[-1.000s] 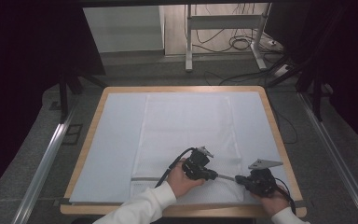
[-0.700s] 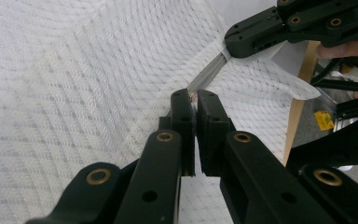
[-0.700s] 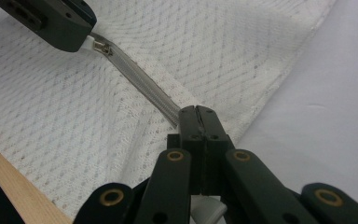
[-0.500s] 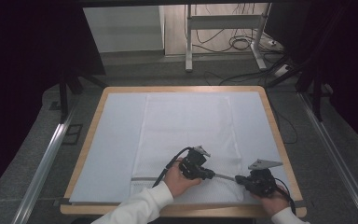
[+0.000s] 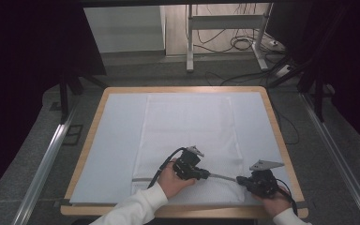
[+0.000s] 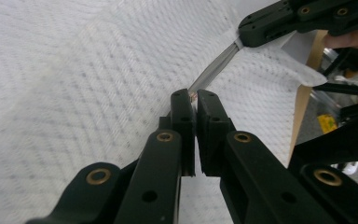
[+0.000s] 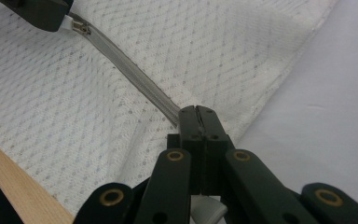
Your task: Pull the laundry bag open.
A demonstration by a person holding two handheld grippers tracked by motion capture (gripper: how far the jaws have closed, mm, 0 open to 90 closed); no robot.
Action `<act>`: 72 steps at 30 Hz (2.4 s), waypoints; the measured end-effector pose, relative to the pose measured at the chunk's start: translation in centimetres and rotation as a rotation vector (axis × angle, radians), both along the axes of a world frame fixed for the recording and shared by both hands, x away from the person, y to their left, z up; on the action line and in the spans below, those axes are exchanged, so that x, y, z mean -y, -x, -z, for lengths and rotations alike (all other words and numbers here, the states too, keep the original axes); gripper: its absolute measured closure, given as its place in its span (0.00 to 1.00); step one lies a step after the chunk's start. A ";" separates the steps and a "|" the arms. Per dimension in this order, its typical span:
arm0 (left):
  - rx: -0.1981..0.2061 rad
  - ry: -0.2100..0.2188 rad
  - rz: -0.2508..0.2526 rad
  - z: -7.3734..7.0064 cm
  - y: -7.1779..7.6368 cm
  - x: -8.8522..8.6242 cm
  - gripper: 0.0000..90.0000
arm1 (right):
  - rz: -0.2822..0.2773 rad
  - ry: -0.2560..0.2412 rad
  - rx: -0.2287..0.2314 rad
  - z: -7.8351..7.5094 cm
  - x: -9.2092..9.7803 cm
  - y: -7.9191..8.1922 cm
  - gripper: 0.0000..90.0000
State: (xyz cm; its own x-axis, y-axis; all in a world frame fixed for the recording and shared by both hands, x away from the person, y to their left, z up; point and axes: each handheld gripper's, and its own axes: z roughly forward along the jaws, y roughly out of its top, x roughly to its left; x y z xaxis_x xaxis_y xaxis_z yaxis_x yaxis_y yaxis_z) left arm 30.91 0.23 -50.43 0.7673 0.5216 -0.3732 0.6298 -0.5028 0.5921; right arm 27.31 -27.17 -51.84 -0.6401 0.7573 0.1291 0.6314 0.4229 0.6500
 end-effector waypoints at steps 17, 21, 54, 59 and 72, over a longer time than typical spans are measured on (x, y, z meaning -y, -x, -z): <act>0.006 0.008 -0.025 -0.2 0.3 -2.1 0.97 | 0.003 0.001 0.001 0.0 0.0 0.0 1.00; -0.003 0.004 -0.041 -0.3 0.1 -3.1 0.97 | 0.001 0.001 0.001 0.0 0.0 0.0 1.00; 0.022 -0.008 -0.072 -0.7 0.7 -6.1 0.97 | 0.002 0.006 0.006 0.0 -0.1 0.1 1.00; 0.017 0.001 -0.067 -0.8 0.8 -6.4 0.97 | 0.003 0.005 0.005 0.0 -0.1 0.1 1.00; 0.030 -0.015 -0.069 -1.2 1.1 -7.2 0.97 | 0.002 0.005 0.005 0.0 -0.1 0.0 1.00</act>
State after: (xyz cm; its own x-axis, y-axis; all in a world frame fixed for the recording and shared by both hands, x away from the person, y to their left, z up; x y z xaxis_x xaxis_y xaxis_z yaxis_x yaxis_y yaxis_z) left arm 29.81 7.44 -49.20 0.7398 0.5789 -0.3429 0.6456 -0.4674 0.6039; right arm 27.27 -27.09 -51.85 -0.6394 0.7591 0.1221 0.6290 0.4251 0.6509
